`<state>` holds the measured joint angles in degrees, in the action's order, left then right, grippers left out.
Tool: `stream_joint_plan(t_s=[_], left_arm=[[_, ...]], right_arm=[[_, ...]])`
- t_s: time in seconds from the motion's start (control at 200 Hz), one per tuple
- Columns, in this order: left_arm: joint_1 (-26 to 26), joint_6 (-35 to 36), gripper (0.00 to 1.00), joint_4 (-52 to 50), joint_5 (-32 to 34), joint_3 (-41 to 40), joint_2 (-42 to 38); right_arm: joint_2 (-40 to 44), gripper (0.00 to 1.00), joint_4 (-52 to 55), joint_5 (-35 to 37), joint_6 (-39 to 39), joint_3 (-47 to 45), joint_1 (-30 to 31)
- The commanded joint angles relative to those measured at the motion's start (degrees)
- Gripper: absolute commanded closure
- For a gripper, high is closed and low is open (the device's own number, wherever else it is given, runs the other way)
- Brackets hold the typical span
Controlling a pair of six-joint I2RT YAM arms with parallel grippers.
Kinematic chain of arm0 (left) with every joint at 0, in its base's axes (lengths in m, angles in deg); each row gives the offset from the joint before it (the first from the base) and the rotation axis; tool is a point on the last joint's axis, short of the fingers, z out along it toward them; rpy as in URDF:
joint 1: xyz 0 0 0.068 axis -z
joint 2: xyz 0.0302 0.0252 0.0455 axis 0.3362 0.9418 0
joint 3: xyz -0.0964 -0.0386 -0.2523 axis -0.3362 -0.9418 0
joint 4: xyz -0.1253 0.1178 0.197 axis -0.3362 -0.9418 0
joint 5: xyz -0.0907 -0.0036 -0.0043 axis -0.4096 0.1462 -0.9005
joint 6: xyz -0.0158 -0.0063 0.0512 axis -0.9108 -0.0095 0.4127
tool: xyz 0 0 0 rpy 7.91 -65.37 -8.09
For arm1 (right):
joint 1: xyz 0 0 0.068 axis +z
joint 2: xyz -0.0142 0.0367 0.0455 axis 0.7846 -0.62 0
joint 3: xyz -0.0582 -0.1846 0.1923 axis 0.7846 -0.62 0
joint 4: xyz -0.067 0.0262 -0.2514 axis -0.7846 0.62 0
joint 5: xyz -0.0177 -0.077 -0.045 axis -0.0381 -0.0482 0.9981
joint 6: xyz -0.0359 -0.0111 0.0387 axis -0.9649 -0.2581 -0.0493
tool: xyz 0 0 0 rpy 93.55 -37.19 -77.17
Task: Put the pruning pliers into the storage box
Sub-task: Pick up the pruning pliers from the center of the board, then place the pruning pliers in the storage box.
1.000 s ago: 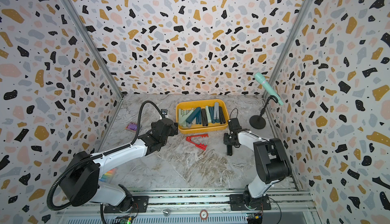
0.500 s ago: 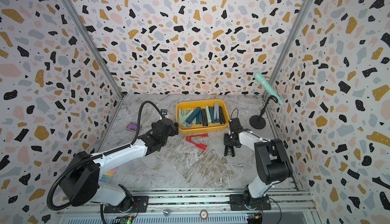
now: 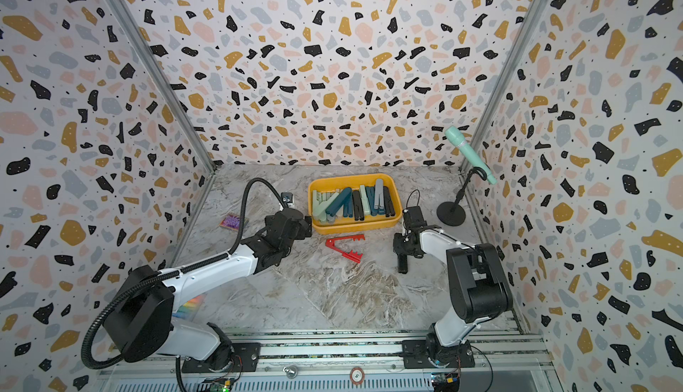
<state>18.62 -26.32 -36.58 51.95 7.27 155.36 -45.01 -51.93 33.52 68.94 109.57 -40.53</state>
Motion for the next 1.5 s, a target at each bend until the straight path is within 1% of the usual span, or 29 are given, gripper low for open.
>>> stream_joint_plan(t_s=[0.0,0.165,0.29,0.385,0.456,0.571,0.711,0.851,0.996,1.151,1.292,1.437,1.497], left_arm=[[-0.4,-0.5,0.03,1.7,0.8,-0.7,-1.6],[-0.5,-0.6,0.03,1.9,1.2,-0.8,-2.1],[-0.7,-0.9,0.03,2.4,1.1,-1.0,-2.3],[-1.0,-1.5,0.03,2.5,1.2,-1.3,-2.3],[-1.3,-2.2,0.03,2.8,0.8,-1.6,-2.0],[-1.7,-3.3,0.02,2.9,-0.2,-1.9,-1.4],[-1.8,-4.2,0.02,1.4,-1.3,-1.3,-0.2],[-1.8,-4.4,0.02,1.2,-1.9,-1.6,-0.2],[-1.8,-4.5,0.02,1.1,-2.2,-2.3,-0.4],[-1.8,-4.6,0.02,1.0,-2.6,-2.5,0.1],[-1.8,-4.2,0.02,1.0,-3.0,-2.1,0.8],[-1.9,-4.0,0.02,0.7,-3.1,-1.9,1.2],[-1.9,-4.0,0.02,0.6,-3.2,-1.9,1.1]], right_arm=[[4.2,1.00,3.6,1.4,0.8,0.0,-0.4],[10.2,1.00,7.2,1.9,1.5,3.7,-0.4],[14.0,1.00,8.9,1.0,2.5,7.3,0.3],[14.5,1.00,8.0,0.4,3.7,10.8,2.0],[12.9,1.00,5.9,-0.5,4.7,14.2,3.4],[6.9,1.00,0.7,-0.8,5.8,20.1,5.2],[-3.5,1.00,-5.9,-0.8,5.8,28.5,7.4],[-15.2,1.00,-7.3,-2.0,5.5,38.3,8.4],[-24.7,1.00,-5.2,-2.1,4.4,47.5,8.7],[-31.2,1.00,-2.5,-1.9,3.9,54.2,8.9],[-36.9,1.00,2.3,0.1,2.4,61.3,8.7],[-43.0,1.00,9.8,2.1,1.2,71.0,8.4],[-44.6,1.00,11.9,3.1,1.0,73.3,8.2]])
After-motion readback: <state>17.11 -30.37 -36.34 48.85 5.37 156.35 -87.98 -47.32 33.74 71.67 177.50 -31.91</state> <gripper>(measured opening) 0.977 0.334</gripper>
